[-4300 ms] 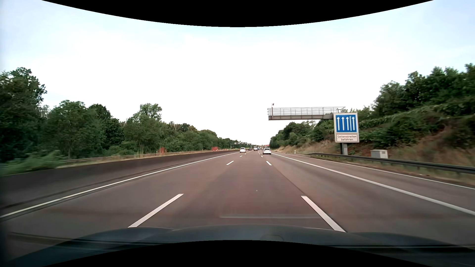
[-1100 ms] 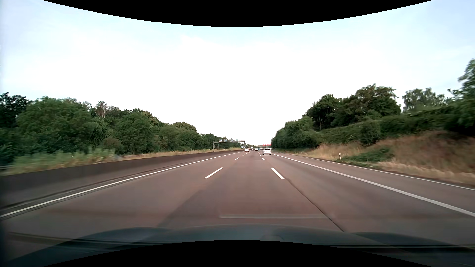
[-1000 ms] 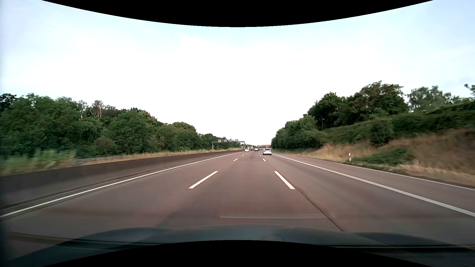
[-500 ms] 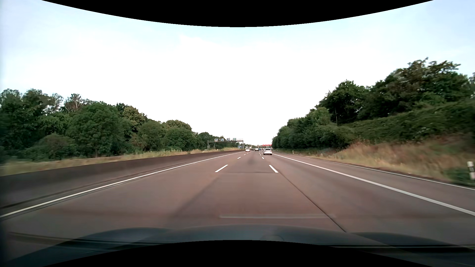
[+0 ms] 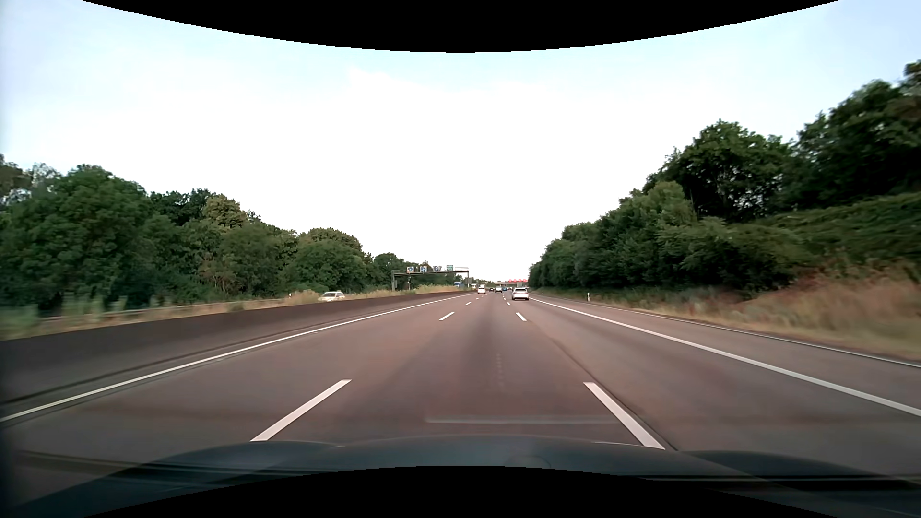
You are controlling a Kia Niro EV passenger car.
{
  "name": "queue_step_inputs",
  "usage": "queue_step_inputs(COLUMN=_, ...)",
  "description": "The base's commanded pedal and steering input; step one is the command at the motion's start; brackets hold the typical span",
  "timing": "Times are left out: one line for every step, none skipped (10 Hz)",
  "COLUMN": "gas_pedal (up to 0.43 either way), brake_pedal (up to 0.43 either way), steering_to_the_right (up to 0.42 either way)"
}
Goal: Follow the waypoints while adhering to traffic rules and regulations
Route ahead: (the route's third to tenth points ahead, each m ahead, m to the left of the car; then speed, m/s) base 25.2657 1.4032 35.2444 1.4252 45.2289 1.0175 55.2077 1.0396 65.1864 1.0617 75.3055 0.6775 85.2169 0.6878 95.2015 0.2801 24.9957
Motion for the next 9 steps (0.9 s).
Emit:
queue_step_inputs(gas_pedal=0.189, brake_pedal=0.000, steering_to_the_right=-0.001)
queue_step_inputs(gas_pedal=0.189, brake_pedal=0.000, steering_to_the_right=-0.001)
queue_step_inputs(gas_pedal=0.189, brake_pedal=0.000, steering_to_the_right=-0.001)
queue_step_inputs(gas_pedal=0.189, brake_pedal=0.000, steering_to_the_right=-0.001)
queue_step_inputs(gas_pedal=0.189, brake_pedal=0.000, steering_to_the_right=-0.001)
queue_step_inputs(gas_pedal=0.189, brake_pedal=0.000, steering_to_the_right=-0.001)
queue_step_inputs(gas_pedal=0.189, brake_pedal=0.000, steering_to_the_right=-0.001)
queue_step_inputs(gas_pedal=0.189, brake_pedal=0.000, steering_to_the_right=-0.001)
queue_step_inputs(gas_pedal=0.189, brake_pedal=0.000, steering_to_the_right=0.000)
